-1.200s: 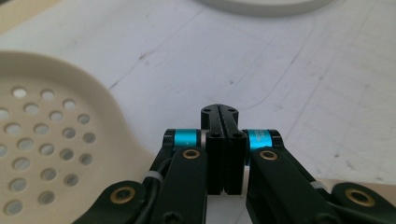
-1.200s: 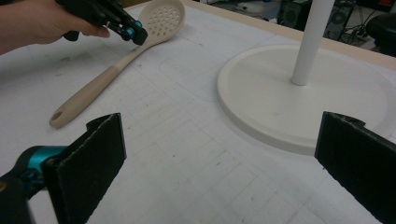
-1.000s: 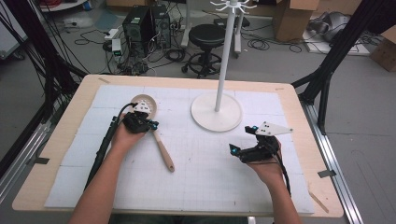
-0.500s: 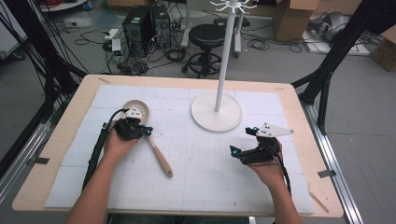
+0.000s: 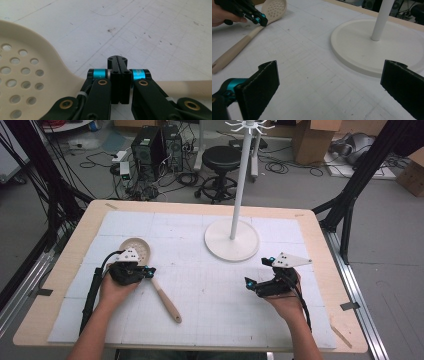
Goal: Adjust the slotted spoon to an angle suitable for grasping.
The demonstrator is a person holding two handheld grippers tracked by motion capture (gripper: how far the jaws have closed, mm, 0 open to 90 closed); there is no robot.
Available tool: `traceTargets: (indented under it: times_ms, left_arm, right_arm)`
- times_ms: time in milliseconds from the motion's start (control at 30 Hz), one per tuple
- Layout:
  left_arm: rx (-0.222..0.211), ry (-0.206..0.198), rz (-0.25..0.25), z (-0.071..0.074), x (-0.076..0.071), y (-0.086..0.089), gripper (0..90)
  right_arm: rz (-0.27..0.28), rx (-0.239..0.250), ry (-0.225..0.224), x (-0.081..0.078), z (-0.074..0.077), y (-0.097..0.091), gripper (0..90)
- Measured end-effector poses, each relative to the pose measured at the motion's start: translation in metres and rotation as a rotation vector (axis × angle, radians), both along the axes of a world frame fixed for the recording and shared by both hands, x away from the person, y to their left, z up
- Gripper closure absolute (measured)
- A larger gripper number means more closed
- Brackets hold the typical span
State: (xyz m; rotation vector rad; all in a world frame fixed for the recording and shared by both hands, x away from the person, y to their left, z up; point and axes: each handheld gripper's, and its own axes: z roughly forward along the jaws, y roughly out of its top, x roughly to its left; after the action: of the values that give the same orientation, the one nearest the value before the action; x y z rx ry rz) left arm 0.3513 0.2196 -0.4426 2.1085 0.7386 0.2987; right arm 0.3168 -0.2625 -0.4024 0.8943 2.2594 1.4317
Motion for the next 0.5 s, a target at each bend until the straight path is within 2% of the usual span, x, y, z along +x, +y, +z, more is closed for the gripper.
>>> traceTargets:
  times_ms: [100, 200, 233, 267, 300, 333, 500]
  left_arm:
    - [-0.002, -0.002, 0.001, 0.000, -0.001, 0.000, 89.9]
    - [-0.012, -0.021, -0.034, 0.004, -0.004, 0.000, 89.6]
    - [-0.029, -0.035, -0.057, 0.007, -0.006, 0.000, 89.6]
    - [-0.060, -0.052, -0.103, 0.014, -0.011, 0.001, 89.6]
    - [-0.060, -0.052, -0.103, 0.014, -0.011, 0.001, 89.6]
    - [-0.057, -0.054, -0.156, 0.020, -0.017, 0.001, 89.6]
    - [-0.056, -0.042, -0.301, 0.024, -0.032, 0.001, 89.6]
  right_arm:
    - [0.003, -0.004, 0.004, 0.000, -0.001, 0.001, 0.7]
    - [0.005, -0.007, 0.008, 0.000, -0.001, 0.003, 0.7]
    - [0.008, -0.010, 0.004, 0.000, -0.001, 0.003, 0.7]
    - [0.006, -0.008, 0.007, 0.000, -0.001, 0.003, 0.7]
    - [0.007, -0.007, 0.006, 0.000, -0.001, 0.002, 0.7]
    - [0.005, -0.007, 0.002, 0.000, -0.001, 0.002, 0.7]
    - [0.003, -0.001, 0.006, 0.000, -0.001, 0.002, 0.7]
